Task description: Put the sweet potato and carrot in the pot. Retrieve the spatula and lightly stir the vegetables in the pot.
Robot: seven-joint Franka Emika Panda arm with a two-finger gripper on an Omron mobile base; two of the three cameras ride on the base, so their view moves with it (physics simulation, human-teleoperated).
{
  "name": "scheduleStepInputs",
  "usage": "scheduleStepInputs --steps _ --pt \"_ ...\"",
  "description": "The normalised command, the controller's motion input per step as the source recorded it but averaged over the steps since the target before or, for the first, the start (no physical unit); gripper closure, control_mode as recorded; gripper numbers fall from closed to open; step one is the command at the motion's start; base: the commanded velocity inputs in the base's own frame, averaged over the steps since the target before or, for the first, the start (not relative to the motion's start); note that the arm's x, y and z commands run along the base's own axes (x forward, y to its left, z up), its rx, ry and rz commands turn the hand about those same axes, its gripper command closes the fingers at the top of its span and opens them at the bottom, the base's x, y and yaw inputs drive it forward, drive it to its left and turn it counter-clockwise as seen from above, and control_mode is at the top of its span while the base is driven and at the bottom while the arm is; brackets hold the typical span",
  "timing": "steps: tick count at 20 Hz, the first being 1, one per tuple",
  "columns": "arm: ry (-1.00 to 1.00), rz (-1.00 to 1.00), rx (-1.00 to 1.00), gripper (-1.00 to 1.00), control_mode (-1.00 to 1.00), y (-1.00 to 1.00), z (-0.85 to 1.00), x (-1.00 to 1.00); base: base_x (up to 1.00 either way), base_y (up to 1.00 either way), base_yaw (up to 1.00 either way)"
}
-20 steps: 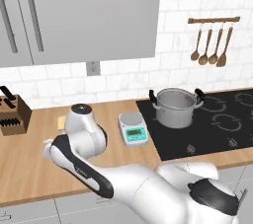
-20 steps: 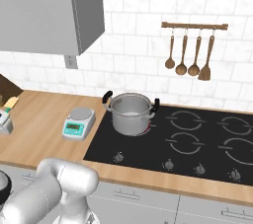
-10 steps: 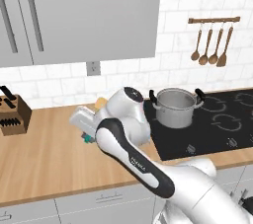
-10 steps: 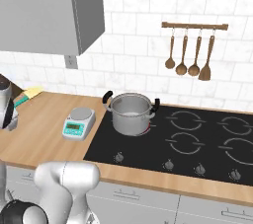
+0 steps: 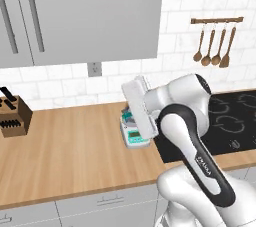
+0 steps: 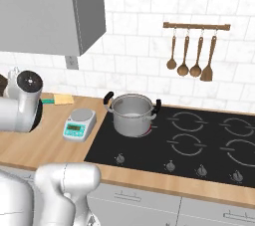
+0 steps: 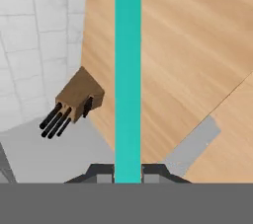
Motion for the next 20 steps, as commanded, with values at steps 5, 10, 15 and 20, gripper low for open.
scheduleStepInputs --steps 5,10,15,20 --pt "0.28 -0.30 0.43 1.00 -1.00 -1.00 0.98 -0.01 0.00 0.00 0.00" --pt "0.28 -0.20 0.41 1.00 -1.00 -1.00 0.65 0.20 0.00 0.00 0.00" --pt "0.10 -0.05 0.32 1.00 -1.00 -0.99 0.18 0.63 0.00 0.00 0.00" --pt "0.00 0.04 0.33 1.00 -1.00 -0.77 0.01 0.99 0.00 0.00 0.00"
